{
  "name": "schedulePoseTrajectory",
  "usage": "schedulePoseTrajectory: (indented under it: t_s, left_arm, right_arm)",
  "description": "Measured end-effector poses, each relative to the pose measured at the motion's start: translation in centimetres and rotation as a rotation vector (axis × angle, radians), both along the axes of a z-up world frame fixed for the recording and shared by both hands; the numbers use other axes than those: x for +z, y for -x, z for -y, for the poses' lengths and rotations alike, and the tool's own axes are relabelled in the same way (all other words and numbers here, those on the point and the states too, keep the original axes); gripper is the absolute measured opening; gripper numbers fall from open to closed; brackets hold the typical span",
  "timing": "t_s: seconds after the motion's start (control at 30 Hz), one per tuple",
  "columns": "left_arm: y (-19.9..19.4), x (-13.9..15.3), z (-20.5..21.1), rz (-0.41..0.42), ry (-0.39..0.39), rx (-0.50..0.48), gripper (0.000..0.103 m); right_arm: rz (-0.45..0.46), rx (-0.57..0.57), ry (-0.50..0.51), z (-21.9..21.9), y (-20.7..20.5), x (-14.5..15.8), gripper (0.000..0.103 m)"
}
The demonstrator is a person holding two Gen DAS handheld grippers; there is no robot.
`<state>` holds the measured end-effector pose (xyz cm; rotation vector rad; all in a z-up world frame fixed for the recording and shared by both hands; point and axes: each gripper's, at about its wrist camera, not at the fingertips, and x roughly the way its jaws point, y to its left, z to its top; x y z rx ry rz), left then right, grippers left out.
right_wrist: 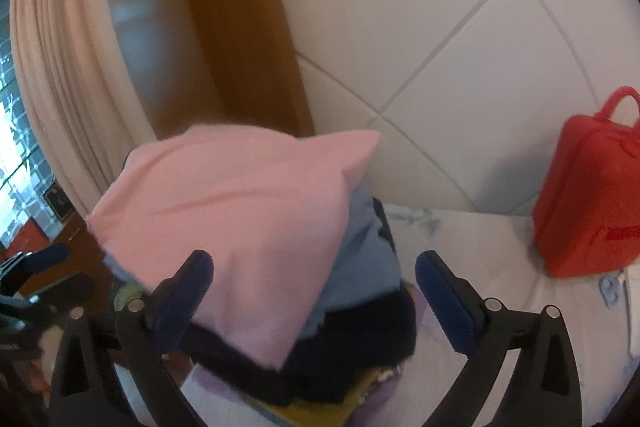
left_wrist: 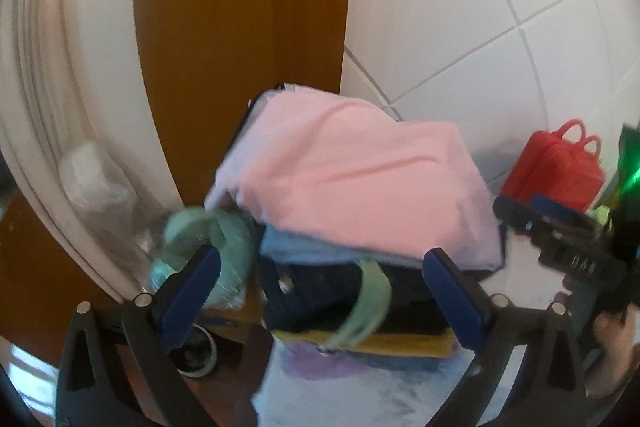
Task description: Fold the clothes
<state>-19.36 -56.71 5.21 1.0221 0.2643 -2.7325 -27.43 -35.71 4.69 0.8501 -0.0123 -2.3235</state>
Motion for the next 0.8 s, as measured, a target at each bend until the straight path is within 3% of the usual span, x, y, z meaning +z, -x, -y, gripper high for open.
schedulePoseTrajectory:
  t_s: [0.27,0.8]
  left_arm:
    - [-0.9,-1.2,-3.2,0.048,0.107,-0.038,0.103]
    - [-1.1,-2.5,-3.3,0.092,0.091,-0.024,0.103]
  right_arm:
    - [0.003,-0.027,-0.096,-1.4,-3.3,-0.9,0.103]
    - [-0.05,-0.07,-0.212,-2.8,-6.4,-0.6,0.103]
